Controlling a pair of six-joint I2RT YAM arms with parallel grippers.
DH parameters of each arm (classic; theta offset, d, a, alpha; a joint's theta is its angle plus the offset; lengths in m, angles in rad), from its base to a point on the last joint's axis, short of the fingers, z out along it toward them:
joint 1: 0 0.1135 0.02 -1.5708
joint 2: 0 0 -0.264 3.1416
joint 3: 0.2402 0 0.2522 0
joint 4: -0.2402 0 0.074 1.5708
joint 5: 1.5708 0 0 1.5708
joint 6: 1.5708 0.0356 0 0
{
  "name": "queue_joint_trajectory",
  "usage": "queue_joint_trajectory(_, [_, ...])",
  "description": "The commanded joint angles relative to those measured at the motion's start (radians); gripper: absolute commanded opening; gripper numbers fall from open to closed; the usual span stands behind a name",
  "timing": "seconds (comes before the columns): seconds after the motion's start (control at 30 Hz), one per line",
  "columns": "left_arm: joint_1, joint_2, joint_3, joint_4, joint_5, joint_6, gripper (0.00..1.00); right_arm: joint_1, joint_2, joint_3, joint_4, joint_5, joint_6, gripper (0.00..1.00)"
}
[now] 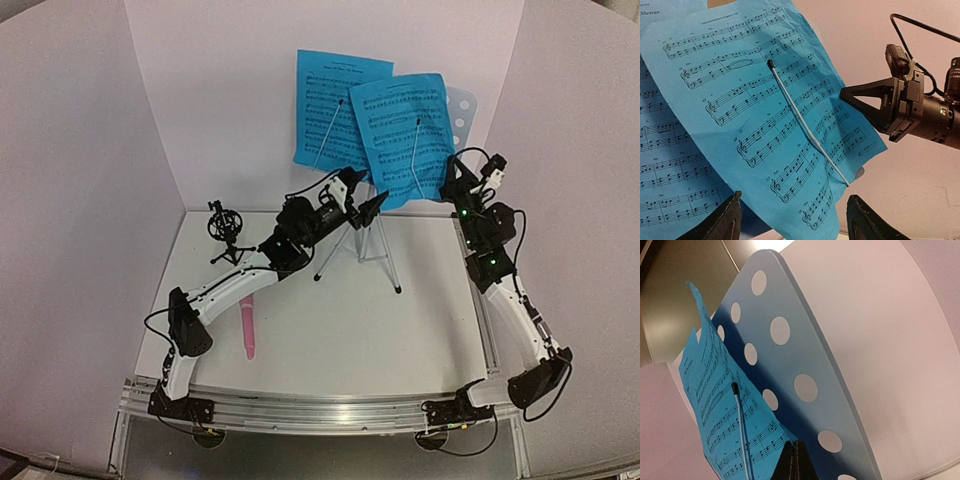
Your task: Set up the instrument practice props
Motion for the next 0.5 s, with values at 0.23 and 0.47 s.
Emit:
queue_joint_trajectory(0.23, [0.03,-0.268,-0.276,-0.164,0.065,-0.157,0.68,0.003,-0.025,-0.017,0.132,0.03,0.054,0.0])
queue_joint_trajectory(0.47, [0.039,-0.213,-0.36,0.007,0.218,-0.306,0.66,0.003,-0.01,-0.01,0.132,0.02,0.064,0.0])
